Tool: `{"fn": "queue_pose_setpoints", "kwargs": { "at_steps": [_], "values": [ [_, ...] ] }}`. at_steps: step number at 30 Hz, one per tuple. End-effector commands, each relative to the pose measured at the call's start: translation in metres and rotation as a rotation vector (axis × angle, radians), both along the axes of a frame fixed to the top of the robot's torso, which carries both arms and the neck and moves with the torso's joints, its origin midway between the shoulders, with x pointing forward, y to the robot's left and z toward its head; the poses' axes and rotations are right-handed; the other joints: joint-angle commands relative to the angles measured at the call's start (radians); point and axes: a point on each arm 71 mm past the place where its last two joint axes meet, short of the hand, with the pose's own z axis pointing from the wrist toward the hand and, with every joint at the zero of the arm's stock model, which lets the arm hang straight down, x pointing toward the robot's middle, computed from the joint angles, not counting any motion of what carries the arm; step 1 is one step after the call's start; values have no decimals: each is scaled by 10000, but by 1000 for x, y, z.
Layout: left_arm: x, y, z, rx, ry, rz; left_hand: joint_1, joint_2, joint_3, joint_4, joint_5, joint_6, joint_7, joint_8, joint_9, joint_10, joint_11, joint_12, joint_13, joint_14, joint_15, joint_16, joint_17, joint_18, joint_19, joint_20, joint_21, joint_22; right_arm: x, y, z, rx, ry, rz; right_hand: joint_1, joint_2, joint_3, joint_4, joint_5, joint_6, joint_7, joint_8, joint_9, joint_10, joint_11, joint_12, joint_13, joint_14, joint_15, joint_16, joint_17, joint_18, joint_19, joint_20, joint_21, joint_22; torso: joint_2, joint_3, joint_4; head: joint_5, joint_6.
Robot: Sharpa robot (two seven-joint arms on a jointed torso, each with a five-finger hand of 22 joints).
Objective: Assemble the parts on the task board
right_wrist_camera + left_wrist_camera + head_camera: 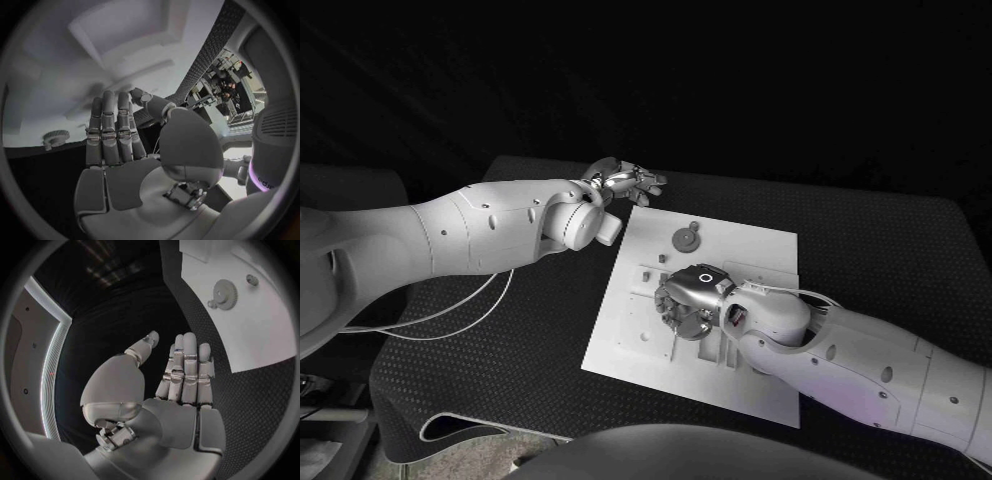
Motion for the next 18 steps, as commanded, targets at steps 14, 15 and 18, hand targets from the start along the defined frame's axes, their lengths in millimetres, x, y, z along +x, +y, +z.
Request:
{"fn": "queue_pose_setpoints", "kwargs": {
  "at_steps": [14, 15, 18],
  "values": [
    [0, -1, 1, -68, 6, -117, -104, 28, -45, 2, 18, -78, 12, 46, -21, -6, 57, 6, 16, 70, 29, -84, 20, 1, 27, -390, -54, 18, 0, -10, -8, -182, 339, -341, -420, -18, -726, -33, 425, -308, 108, -209, -71, -698, 508, -459, -260, -148, 55, -237, 84, -86, -236, 65, -125, 71, 3, 19, -2, -39, 37],
    [0, 0, 1, -67, 9, -115, -103, 28, -45, 2, 18, -79, 12, 46, -22, -7, 57, 6, 16, 70, 29, -85, 20, 1, 27, -390, -55, 18, 0, -11, -8, -139, 290, -384, -407, -18, -724, -37, 425, -311, 108, -211, -72, -700, 508, -461, -262, -145, 53, -240, 87, -81, -233, 64, -124, 72, 3, 15, -1, -45, 36],
    [0, 1, 1, -60, 11, -98, -102, 28, -44, 1, 18, -80, 12, 47, -23, -10, 58, 5, 16, 69, 30, -88, 21, 1, 26, -389, -56, 19, 1, -16, -6, -10, 187, -548, -346, -85, -692, -18, 361, -356, 129, -246, -88, -740, 526, -488, -280, -135, 52, -273, 101, -62, -228, 81, -130, 78, 1, 14, -2, -59, 49]
  ]
}}
